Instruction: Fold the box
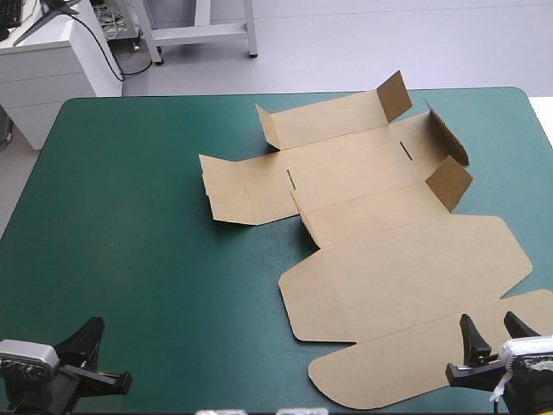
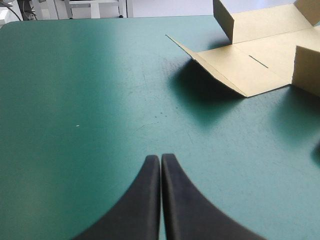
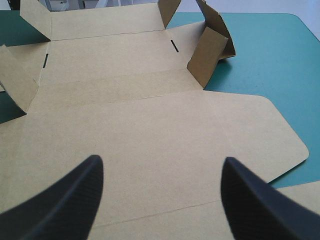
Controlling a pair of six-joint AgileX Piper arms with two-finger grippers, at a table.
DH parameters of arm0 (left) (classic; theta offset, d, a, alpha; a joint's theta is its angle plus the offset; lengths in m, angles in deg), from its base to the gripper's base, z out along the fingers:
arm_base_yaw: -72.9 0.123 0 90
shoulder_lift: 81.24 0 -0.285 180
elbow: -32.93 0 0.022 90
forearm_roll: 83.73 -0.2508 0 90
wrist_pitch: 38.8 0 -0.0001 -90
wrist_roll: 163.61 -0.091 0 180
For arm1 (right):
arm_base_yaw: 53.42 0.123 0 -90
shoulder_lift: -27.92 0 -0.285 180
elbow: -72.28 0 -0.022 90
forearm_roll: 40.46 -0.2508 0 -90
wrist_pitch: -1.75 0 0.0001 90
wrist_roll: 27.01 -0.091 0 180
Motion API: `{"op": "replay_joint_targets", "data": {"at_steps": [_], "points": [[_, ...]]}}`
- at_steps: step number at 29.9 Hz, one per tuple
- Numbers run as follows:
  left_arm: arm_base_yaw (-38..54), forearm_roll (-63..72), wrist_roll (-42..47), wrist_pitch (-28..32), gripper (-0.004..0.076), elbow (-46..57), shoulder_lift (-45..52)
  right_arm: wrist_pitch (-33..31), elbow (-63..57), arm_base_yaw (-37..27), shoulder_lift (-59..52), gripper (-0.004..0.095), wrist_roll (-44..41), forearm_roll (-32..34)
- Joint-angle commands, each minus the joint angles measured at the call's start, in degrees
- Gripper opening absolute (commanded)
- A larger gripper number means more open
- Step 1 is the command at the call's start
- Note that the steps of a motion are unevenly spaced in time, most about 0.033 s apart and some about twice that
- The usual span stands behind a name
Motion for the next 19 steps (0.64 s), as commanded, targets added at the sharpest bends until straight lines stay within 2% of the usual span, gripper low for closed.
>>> {"op": "replay_joint_targets", "data": {"at_steps": [1, 9, 13, 19], "points": [[-0.34, 1.38, 0.01, 4.57, -0.0008, -1.31, 0.34, 4.47, 1.52, -0.31, -1.31, 0.0745, 0.47, -0.45], [-0.34, 1.38, 0.01, 4.57, -0.0008, -1.31, 0.34, 1.88, 3.00, -0.31, 5.09, 0.0743, 1.29, 1.10], [-0.34, 1.38, 0.01, 4.57, -0.0008, -1.31, 0.34, 1.38, 6.07, -0.31, 14.17, 0.0743, 0.80, 2.75], [-0.34, 1.38, 0.01, 4.57, -0.0008, -1.31, 0.34, 0.67, 15.90, -0.31, 33.93, 0.0744, -0.64, 3.80]]}}
